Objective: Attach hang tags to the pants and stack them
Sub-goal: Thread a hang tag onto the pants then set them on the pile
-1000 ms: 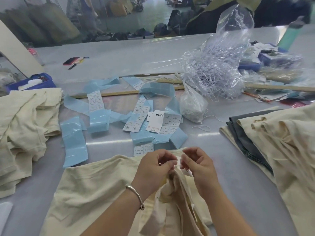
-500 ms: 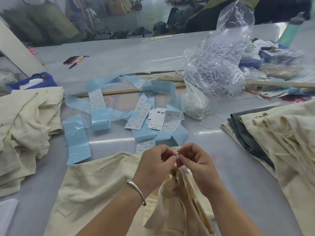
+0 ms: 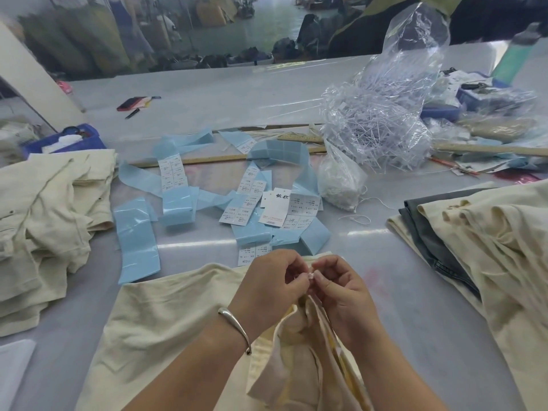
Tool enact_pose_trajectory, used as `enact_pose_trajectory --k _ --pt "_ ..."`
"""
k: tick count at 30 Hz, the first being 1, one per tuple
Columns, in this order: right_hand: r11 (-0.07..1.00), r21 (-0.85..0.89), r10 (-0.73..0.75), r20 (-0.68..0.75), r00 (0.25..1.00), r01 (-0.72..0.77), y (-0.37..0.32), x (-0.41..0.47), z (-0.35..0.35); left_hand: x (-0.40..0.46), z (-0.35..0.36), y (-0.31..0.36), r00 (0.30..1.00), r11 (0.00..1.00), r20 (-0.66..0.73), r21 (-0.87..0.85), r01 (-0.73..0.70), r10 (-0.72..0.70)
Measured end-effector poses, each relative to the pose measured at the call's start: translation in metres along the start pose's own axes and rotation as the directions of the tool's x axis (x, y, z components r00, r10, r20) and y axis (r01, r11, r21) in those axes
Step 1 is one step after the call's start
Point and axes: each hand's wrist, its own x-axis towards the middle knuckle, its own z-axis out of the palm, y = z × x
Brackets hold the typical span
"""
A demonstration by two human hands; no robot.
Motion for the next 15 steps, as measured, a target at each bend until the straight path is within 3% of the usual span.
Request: enact_pose_trajectory --k 15 --pt "1.000 0.000 -0.020 -0.032 0.999 0.020 -0.0017 -0.0041 0.0065 -0.0042 0.0001 0.0048 1.000 0.996 -0.023 0.083 0.022 -0.020"
